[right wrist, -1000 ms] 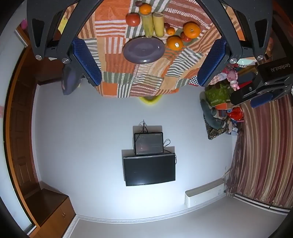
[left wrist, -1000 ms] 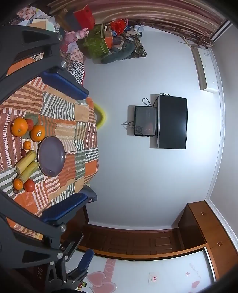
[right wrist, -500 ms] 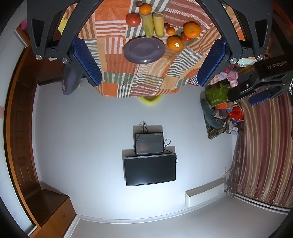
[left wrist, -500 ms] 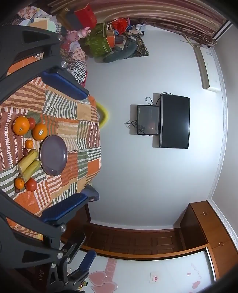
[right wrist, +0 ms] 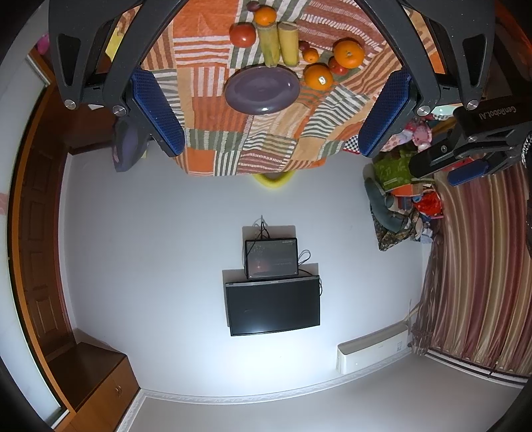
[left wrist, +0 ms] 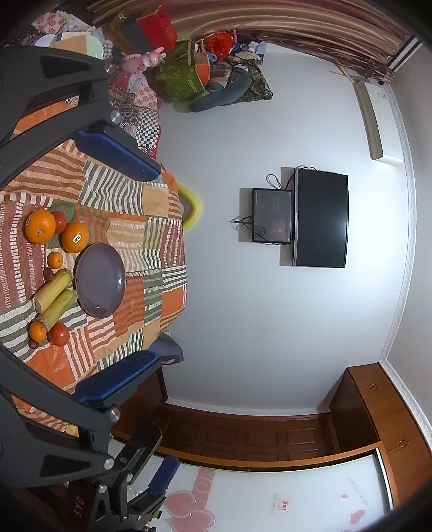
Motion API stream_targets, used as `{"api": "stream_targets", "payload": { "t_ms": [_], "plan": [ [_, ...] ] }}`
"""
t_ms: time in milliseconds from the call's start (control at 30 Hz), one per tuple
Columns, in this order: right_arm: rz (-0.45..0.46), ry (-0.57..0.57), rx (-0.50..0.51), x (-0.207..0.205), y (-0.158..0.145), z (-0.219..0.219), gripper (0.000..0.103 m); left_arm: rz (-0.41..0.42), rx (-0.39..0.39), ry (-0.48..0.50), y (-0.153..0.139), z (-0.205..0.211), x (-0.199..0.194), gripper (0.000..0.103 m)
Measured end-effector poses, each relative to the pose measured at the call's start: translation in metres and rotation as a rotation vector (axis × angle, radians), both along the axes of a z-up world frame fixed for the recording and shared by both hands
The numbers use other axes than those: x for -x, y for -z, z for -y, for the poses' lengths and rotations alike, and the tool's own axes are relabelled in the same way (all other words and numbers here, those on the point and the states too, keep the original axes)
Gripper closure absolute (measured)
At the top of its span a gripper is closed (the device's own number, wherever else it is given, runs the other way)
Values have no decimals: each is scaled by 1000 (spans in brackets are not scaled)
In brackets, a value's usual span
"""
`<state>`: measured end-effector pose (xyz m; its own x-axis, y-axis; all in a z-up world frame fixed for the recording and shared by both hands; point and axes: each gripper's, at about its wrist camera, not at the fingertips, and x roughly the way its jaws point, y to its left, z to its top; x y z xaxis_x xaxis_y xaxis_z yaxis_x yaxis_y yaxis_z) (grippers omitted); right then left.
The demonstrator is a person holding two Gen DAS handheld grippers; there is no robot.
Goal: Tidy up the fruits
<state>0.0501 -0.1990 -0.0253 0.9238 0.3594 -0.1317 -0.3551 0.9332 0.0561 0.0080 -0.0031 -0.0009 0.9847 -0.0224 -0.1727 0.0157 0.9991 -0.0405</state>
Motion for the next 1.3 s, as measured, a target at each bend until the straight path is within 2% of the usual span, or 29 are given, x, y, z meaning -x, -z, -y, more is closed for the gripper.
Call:
{"api": "stream_targets", "payload": {
  "t_ms": [1300],
  "plan": [
    [4, -2, -10, 2, -2, 0, 0, 5, 2, 2, 4, 4, -1, 0]
  ]
}}
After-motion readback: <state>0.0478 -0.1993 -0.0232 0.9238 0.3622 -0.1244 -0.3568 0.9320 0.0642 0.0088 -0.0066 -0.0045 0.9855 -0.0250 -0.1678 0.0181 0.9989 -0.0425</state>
